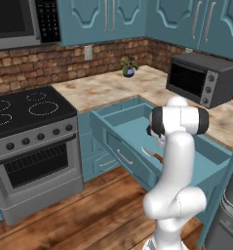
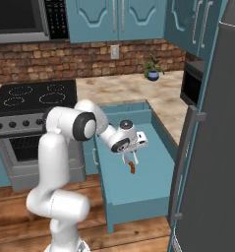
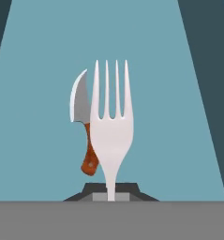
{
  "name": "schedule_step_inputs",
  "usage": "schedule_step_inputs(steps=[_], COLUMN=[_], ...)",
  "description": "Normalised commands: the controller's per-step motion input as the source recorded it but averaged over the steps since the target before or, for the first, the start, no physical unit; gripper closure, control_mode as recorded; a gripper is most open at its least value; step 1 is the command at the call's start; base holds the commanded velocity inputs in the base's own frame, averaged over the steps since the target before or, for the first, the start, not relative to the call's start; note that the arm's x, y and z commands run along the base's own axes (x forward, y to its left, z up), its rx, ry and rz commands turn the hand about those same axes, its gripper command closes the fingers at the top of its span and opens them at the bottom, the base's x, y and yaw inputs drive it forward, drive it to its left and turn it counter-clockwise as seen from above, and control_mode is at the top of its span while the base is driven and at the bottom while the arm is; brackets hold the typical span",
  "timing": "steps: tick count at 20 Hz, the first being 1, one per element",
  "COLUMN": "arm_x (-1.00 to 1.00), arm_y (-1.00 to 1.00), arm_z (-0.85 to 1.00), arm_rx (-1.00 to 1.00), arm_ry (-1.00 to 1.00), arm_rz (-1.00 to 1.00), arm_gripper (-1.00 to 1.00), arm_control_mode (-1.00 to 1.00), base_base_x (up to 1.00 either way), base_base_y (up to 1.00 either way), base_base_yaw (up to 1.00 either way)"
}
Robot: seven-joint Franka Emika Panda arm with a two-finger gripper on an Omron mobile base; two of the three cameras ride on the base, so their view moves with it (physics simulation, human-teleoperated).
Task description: Pick up the metallic utensils from the counter and place them in the open drawer. Make sure not to pick up any wooden utensils.
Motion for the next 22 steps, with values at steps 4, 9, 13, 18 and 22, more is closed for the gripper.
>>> schedule_step_inputs(steps=[4, 9, 13, 18, 22], arm_x=[0.24, 0.26, 0.34, 0.37, 0.33], arm_y=[-0.13, -0.04, 0.0, 0.0, 0.0], arm_z=[-0.32, -0.38, -0.43, -0.44, -0.41], arm_rx=[0.0, 0.0, 0.0, -0.01, 0.0], arm_ry=[0.0, 0.0, 0.0, 0.0, 0.0], arm_rz=[0.0, 0.0, 0.0, 0.0, 0.0], arm_gripper=[1.0, 1.0, 1.0, 1.0, 1.0], arm_control_mode=[-1.0, -1.0, -1.0, -1.0, -1.0], base_base_x=[0.0, 0.0, 0.0, 0.0, 0.0], base_base_y=[0.0, 0.0, 0.0, 0.0, 0.0], base_base_yaw=[0.0, 0.0, 0.0, 0.0, 0.0])
